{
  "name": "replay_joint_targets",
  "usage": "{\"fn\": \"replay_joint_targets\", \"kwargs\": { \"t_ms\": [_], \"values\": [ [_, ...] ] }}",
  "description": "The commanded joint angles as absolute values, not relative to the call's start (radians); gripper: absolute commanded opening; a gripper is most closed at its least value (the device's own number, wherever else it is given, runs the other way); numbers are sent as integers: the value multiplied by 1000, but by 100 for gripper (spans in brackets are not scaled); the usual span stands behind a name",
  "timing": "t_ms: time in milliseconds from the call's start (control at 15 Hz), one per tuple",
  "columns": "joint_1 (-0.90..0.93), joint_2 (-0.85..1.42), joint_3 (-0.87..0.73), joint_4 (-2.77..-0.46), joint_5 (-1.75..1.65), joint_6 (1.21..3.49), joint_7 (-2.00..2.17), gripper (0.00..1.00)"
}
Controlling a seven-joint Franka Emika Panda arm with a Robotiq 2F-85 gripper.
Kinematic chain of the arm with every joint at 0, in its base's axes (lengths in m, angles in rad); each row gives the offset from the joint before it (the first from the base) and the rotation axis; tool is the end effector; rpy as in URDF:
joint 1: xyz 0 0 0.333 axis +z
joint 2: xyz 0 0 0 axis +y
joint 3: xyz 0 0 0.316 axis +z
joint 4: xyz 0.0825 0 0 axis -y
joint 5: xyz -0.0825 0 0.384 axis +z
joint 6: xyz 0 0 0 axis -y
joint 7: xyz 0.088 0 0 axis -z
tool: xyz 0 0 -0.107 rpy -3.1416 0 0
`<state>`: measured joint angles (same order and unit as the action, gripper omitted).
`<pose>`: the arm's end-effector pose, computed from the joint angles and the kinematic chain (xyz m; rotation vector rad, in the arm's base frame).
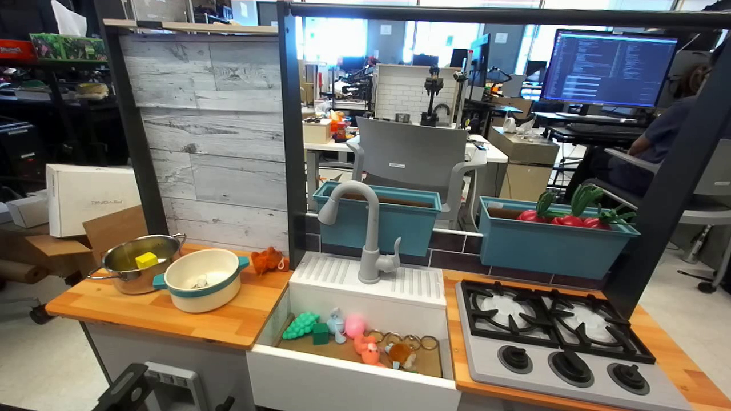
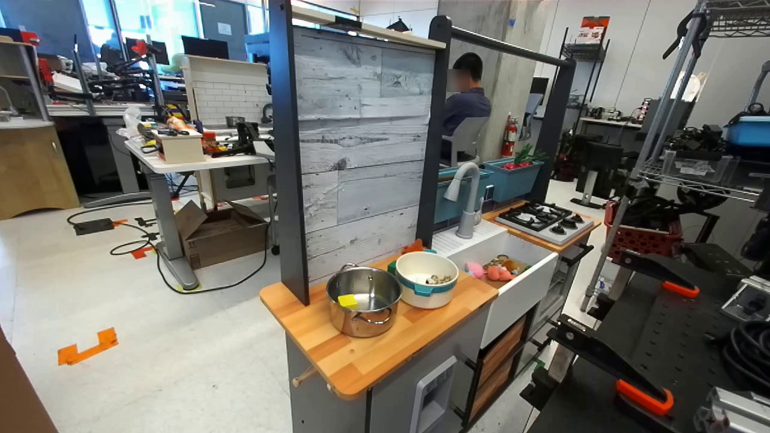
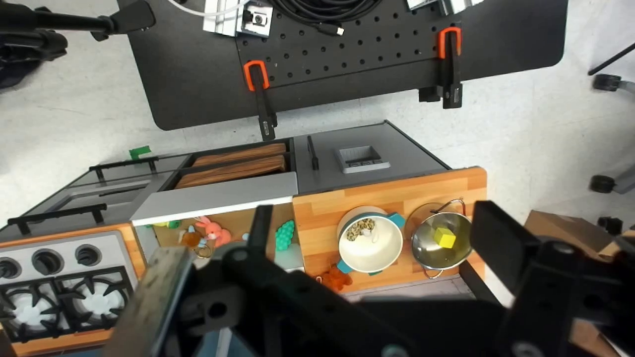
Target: Pick up the bowl and put it on the stove
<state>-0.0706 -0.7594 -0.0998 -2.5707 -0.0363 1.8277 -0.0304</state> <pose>0.3197 -0.0607 0.5007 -3.1051 0.1619 -0.0265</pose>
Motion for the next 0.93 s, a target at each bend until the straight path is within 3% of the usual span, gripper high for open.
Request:
{"fn": "replay_joint_targets", "kwargs": {
  "t_ms": [0,400,867],
  "values": [
    [-77,-738,-115,-2617,-25,1927,-45,100],
    [-73,-439,-205,-2703,-17,2382,-149,100],
    [-24,19,-121,-2590,105,2725,-29,100]
  ]
}}
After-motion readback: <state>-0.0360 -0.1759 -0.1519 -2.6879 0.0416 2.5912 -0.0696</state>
